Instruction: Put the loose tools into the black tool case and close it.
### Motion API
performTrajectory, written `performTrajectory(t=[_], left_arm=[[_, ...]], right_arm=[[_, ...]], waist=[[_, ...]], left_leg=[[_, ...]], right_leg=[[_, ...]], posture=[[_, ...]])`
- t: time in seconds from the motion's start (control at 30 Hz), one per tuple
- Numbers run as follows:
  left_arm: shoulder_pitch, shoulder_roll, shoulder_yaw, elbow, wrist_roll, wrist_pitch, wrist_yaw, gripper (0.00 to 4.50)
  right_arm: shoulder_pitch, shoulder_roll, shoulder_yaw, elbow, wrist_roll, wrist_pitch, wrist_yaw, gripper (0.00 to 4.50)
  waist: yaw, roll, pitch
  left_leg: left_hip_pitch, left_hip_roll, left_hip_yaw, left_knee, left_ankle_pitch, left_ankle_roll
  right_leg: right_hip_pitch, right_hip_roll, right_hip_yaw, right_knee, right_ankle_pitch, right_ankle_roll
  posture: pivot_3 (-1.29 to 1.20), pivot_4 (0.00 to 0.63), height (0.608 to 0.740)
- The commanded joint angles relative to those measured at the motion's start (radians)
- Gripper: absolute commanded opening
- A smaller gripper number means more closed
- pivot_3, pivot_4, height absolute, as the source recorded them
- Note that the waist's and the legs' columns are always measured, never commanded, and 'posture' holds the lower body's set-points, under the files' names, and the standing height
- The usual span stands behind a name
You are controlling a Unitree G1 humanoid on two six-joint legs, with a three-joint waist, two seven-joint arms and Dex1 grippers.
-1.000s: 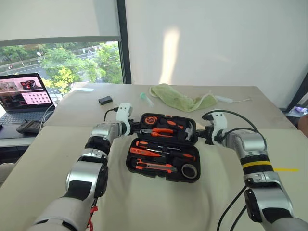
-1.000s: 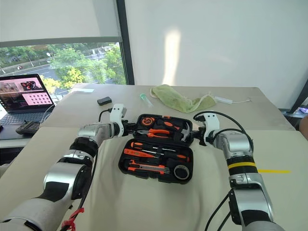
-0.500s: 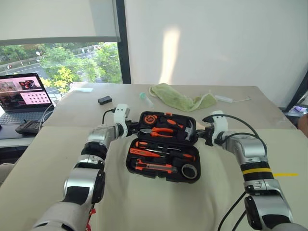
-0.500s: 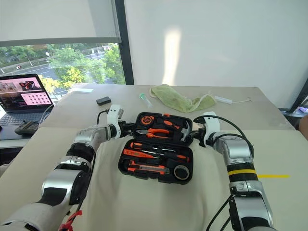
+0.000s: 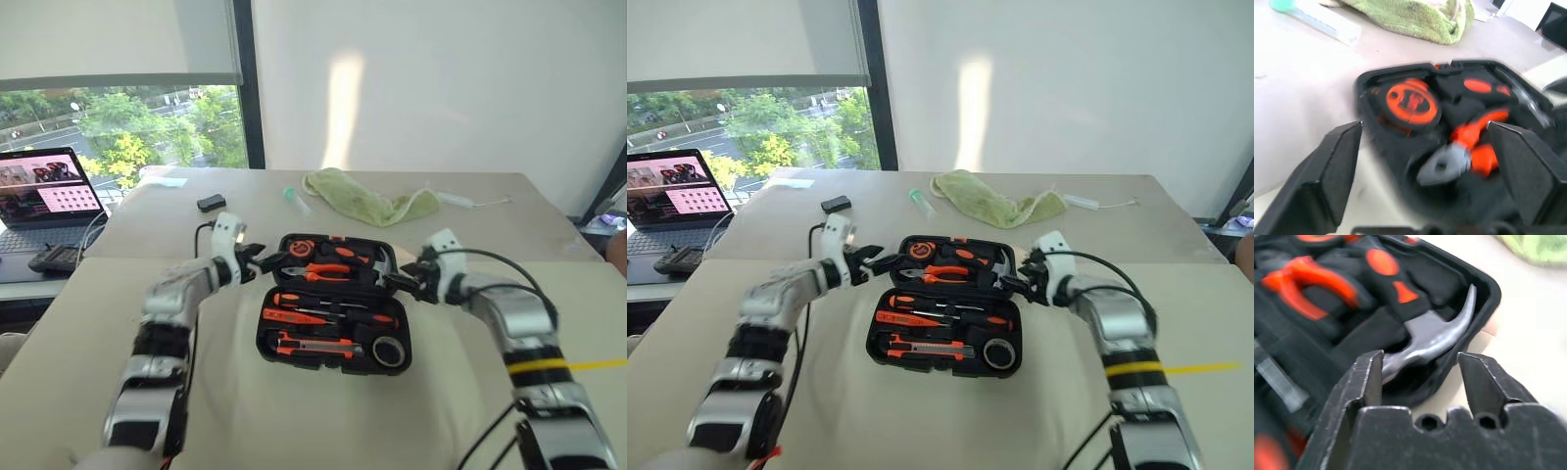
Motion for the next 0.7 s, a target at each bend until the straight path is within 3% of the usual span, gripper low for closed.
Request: performTrajectory(t=[0.03, 0.13, 0.23, 0.37, 0.53, 0.7], left_arm=[[0.105, 0.087, -0.023, -0.255, -0.081, 0.045, -0.118, 4.18], [0.2, 0.095, -0.043, -0.344, -0.069, 0.019, -0.094, 4.18], [0.243, 0.045, -0.064, -0.345, -0.039, -0.022, -0.028, 4.18], [0.271, -0.006, -0.125, -0.31, 0.047, -0.086, 0.069, 4.18], [0.298, -0.062, -0.227, -0.234, 0.161, -0.096, 0.18, 4.18], [0.332, -0.114, -0.232, -0.245, 0.125, -0.004, 0.227, 4.18]], right_arm=[[0.162, -0.075, -0.127, -0.303, 0.196, -0.087, 0.226, 2.84], [0.32, -0.134, -0.181, -0.469, 0.254, -0.079, 0.275, 2.84], [0.393, -0.138, -0.204, -0.538, 0.296, -0.047, 0.236, 2.84], [0.431, -0.127, -0.214, -0.586, 0.324, -0.028, 0.175, 2.84], [0.476, -0.128, -0.222, -0.639, 0.342, -0.018, 0.122, 2.84], [0.512, -0.146, -0.239, -0.633, 0.34, -0.033, 0.117, 2.84]], waist=[[0.007, 0.0, 0.0], [0.023, 0.001, 0.0], [0.026, 0.0, 0.0], [0.026, -0.001, 0.001], [0.03, -0.001, 0.001], [0.05, 0.003, -0.002]], left_leg=[[0.0, 0.0, 0.0, 0.001, 0.0, 0.0], [0.002, 0.001, 0.0, 0.002, -0.002, 0.003], [0.009, 0.001, -0.001, 0.003, -0.006, 0.009], [0.018, 0.002, -0.001, 0.004, -0.006, 0.011], [0.019, 0.002, -0.001, 0.002, -0.004, 0.009], [0.021, 0.001, 0.0, 0.003, -0.005, 0.011]], right_leg=[[0.001, 0.0, 0.0, 0.0, 0.0, 0.0], [0.004, -0.001, 0.0, -0.001, 0.0, 0.0], [0.012, -0.004, 0.0, -0.005, 0.0, 0.0], [0.018, -0.013, 0.0, -0.004, 0.001, -0.002], [0.018, -0.011, 0.0, -0.001, 0.002, -0.004], [0.021, -0.012, -0.001, -0.002, 0.002, -0.004]], posture=[[0.0, 0.15, 0.74], [0.0, 0.15, 0.74], [0.0, 0.15, 0.74], [0.0, 0.15, 0.74], [0.0, 0.15, 0.74], [0.0, 0.15, 0.74]])
